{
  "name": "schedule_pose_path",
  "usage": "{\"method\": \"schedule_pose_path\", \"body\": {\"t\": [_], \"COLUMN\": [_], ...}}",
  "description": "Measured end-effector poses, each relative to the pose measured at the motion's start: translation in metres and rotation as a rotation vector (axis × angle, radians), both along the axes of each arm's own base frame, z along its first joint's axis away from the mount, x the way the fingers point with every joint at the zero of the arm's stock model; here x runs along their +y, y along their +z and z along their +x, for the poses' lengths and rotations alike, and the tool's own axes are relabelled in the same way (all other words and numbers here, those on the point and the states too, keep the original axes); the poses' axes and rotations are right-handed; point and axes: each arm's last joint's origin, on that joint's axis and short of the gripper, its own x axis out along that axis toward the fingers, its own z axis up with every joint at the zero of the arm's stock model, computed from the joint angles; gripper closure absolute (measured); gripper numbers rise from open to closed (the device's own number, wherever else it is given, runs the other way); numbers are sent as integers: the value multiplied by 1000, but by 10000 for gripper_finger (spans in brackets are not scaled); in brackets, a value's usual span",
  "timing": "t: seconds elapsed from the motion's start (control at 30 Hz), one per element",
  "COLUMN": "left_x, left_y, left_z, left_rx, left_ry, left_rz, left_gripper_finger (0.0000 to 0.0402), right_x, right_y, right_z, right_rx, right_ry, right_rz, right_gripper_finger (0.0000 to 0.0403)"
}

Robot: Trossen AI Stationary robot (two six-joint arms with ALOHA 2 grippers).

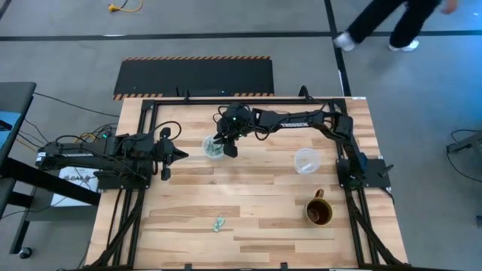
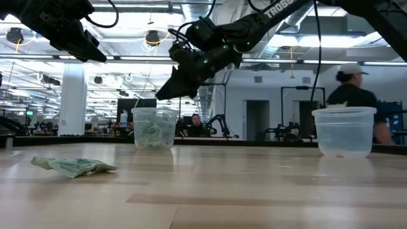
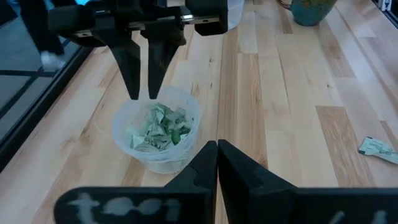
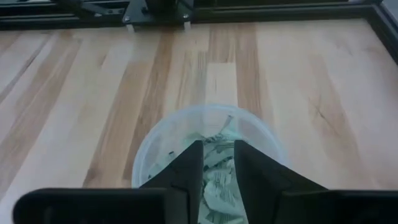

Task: Pick and place Stevia / Truvia into bins
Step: Put the white stevia packet into the left transparent container

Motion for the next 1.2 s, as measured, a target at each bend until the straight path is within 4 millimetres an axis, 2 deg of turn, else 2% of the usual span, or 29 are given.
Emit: {"method": "schedule_pose_path", "body": {"t": [0.17,0.27,0.4,0.53,0.7,0.83,0.97,1.2], "left_x": [0,0,0,0,0,0,0,0], "left_y": [0,0,0,0,0,0,0,0], "left_z": [0,0,0,0,0,0,0,0], "left_rx": [0,0,0,1,0,0,0,0], "left_ry": [0,0,0,0,0,0,0,0], "left_rz": [0,0,0,0,0,0,0,0], "left_gripper_finger": [401,401,401,401,401,401,401,401], "right_x": [6,25,72,137,210,244,260,265], "right_y": [16,35,55,58,36,11,-9,-40], "right_z": [-6,-12,-16,-19,-21,-22,-22,-10], "right_rx": [-7,-22,-39,-41,-9,35,71,59], "right_ry": [52,162,318,509,661,706,749,792], "right_rz": [19,61,81,29,-101,-175,-191,-237], "right_gripper_finger": [316,316,316,316,316,316,316,310]}}
